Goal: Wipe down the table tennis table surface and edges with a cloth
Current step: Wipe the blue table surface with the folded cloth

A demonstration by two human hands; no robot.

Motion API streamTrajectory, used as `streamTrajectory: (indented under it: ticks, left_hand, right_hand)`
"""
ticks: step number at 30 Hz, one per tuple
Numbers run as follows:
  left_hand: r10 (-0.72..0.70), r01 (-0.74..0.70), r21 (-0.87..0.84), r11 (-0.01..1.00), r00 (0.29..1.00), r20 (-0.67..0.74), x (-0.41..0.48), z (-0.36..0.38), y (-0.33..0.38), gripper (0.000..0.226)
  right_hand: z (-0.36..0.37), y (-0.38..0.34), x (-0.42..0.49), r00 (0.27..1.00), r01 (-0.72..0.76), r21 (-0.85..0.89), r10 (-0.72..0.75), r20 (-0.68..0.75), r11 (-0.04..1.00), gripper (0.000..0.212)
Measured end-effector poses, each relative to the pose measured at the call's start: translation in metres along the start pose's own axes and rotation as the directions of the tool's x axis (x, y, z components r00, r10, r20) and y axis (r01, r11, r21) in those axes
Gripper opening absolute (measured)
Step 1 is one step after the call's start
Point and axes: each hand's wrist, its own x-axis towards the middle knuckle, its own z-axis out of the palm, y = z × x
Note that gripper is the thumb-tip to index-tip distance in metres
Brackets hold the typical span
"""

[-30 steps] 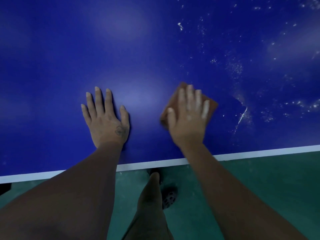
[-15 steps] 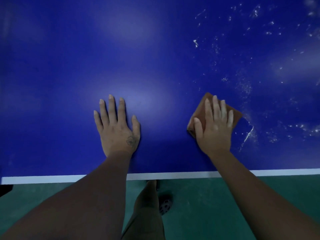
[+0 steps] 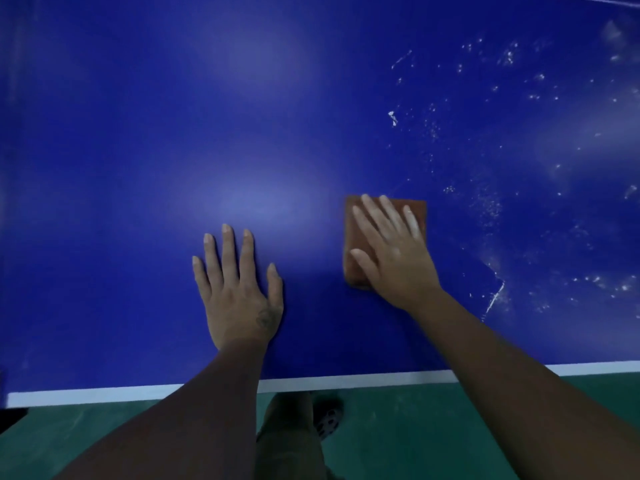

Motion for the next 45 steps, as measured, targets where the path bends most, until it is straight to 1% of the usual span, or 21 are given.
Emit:
streamTrajectory:
  ticks: [3,5,8,11,13,15,18,20,22,23,26,28,31,33,35,37,39,42,43,45]
  left_hand:
    - [-0.003,0.003,-0.003,1.0,1.0,0.007,0.0,-0.002,0.001,0.071]
    - [-0.004,0.005,-0.003,1.0,1.0,0.009,0.0,-0.003,0.001,0.071]
    - [-0.006,0.006,-0.012,1.0,1.0,0.028,-0.001,-0.004,0.002,0.072]
    - [-0.008,0.009,-0.025,1.0,1.0,0.028,0.0,-0.005,0.002,0.072]
    - [-0.002,0.002,-0.036,0.999,1.0,0.02,0.0,-0.005,0.001,0.071]
    - [-0.004,0.005,-0.039,0.999,1.0,0.02,0.0,-0.007,0.002,0.071]
    - [-0.013,0.015,-0.041,0.999,0.999,0.033,0.0,-0.009,0.003,0.071]
    - [-0.017,0.018,-0.047,0.999,0.999,0.029,0.0,-0.009,0.003,0.072]
    - [-0.013,0.014,-0.061,0.998,1.0,0.013,0.0,-0.008,0.003,0.072]
    - [-0.007,0.007,-0.064,0.998,1.0,0.004,0.0,-0.007,0.003,0.072]
    - [0.002,-0.002,-0.05,0.999,1.0,-0.008,0.0,-0.004,0.001,0.071]
    - [0.005,-0.006,-0.046,0.999,1.0,-0.017,0.0,-0.003,0.0,0.071]
    - [0.024,-0.026,-0.048,0.999,0.999,-0.046,0.0,0.0,-0.002,0.07]
    - [0.035,-0.038,-0.051,0.998,0.997,-0.072,0.0,0.0,-0.002,0.069]
    - [0.041,-0.045,-0.053,0.998,0.996,-0.082,0.0,0.0,-0.002,0.069]
    - [0.05,-0.053,-0.032,0.998,0.995,-0.088,-0.001,0.0,-0.001,0.069]
    - [0.055,-0.056,-0.008,0.998,0.994,-0.096,0.001,0.001,-0.001,0.068]
    - [0.05,-0.054,-0.035,0.998,0.993,-0.107,0.017,0.001,0.014,0.064]
    - [0.057,-0.062,-0.052,0.997,0.993,-0.108,0.027,0.001,0.023,0.063]
    - [0.078,-0.09,-0.1,0.991,0.989,-0.124,0.05,0.0,0.047,0.06]
  right_hand:
    - [-0.012,0.035,-0.029,0.994,-0.093,0.0,0.093,0.06,0.996,0.069]
    - [-0.015,0.034,-0.035,0.989,-0.124,-0.015,0.124,0.084,0.992,0.068]
    - [-0.012,-0.002,-0.019,0.99,-0.135,-0.001,0.134,0.046,0.991,0.064]
    - [-0.001,-0.053,0.016,0.997,-0.072,0.017,0.073,-0.018,0.997,0.058]
    - [0.005,-0.076,0.039,0.994,-0.098,0.037,0.099,-0.051,0.995,0.056]
    - [0.007,-0.078,0.051,0.99,-0.125,0.057,0.128,-0.054,0.991,0.058]
    - [0.003,-0.041,0.043,0.991,-0.134,0.014,0.134,-0.02,0.991,0.061]
    - [-0.006,0.002,0.027,0.973,-0.229,-0.036,0.229,0.006,0.973,0.063]
    - [-0.017,0.041,0.009,0.931,-0.362,-0.064,0.364,0.031,0.93,0.065]
    - [-0.021,0.053,0.002,0.912,-0.405,-0.069,0.408,0.039,0.912,0.065]
    - [-0.023,0.045,0.006,0.895,-0.44,-0.057,0.443,0.053,0.896,0.064]
    - [-0.018,0.018,0.025,0.919,-0.39,-0.068,0.393,0.03,0.918,0.064]
    - [-0.007,-0.027,0.063,0.982,-0.187,-0.064,0.186,-0.014,0.98,0.064]
    - [-0.004,-0.042,0.084,0.997,-0.071,-0.044,0.07,-0.027,0.996,0.064]
    - [-0.006,-0.035,0.093,1.0,0.003,-0.027,-0.003,-0.009,1.0,0.063]
    - [-0.01,-0.008,0.089,0.999,0.032,-0.041,-0.032,0.009,0.999,0.062]
    - [-0.018,0.033,0.078,0.999,-0.045,-0.051,0.045,0.012,0.998,0.061]
    - [-0.03,0.084,0.055,0.961,-0.27,-0.047,0.272,0.043,0.962,0.063]
    - [-0.033,0.091,0.05,0.948,-0.312,-0.055,0.314,0.048,0.949,0.064]
    - [-0.034,0.087,0.048,0.94,-0.331,-0.065,0.335,0.064,0.942,0.065]
